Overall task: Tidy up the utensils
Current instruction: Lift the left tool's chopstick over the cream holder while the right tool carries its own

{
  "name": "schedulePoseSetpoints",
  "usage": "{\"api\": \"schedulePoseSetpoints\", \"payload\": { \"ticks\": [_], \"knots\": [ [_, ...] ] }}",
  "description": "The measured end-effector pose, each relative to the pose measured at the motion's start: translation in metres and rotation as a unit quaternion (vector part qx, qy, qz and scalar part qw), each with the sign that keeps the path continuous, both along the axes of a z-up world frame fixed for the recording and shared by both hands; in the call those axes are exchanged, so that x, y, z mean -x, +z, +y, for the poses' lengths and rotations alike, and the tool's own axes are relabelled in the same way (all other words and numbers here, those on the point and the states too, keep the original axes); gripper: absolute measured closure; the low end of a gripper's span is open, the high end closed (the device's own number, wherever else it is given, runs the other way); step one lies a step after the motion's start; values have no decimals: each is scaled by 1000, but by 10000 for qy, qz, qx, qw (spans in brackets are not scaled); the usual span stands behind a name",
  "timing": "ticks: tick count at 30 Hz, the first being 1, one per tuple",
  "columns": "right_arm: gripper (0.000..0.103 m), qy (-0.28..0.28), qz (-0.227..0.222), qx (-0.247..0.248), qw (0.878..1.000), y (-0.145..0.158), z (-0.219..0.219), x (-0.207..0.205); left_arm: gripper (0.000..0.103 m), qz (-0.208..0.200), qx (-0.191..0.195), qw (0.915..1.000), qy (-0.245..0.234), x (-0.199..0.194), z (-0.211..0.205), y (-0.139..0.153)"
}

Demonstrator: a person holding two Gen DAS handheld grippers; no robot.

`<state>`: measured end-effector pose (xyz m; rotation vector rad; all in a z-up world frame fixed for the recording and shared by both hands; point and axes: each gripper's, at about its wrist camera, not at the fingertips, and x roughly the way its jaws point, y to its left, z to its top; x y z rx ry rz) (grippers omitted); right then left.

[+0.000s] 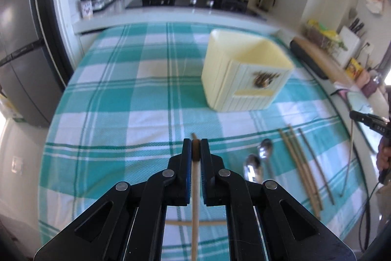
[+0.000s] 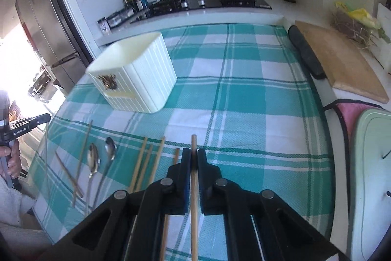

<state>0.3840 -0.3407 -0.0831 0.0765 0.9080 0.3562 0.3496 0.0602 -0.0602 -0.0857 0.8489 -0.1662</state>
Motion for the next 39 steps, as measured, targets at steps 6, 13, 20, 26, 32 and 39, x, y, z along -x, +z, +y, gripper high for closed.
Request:
{"api": "schedulePoseSetpoints", "payload": {
  "ticks": [6,13,20,26,32,39],
  "knots": [
    [98,21,-555,-185,9983,59,-9,50,98,-651,68,9978,-90,44,2,56],
    [98,-7,-1286,-235,9914,106,-1,82,99,-1198,214,9926,3,57,5,102],
    [98,-57,-1783,-339,9834,146,21,50,99,-1667,546,9842,244,6,7,149],
    [98,43,-2121,-409,9764,185,48,5,99,-2225,682,9719,340,-48,-11,179],
    [98,127,-2582,-523,9646,209,79,-38,99,-2794,824,9540,716,-94,-25,190],
    [98,118,-2993,-699,9515,195,107,-82,99,-2769,743,9508,1178,-155,-41,154]
  ]
}}
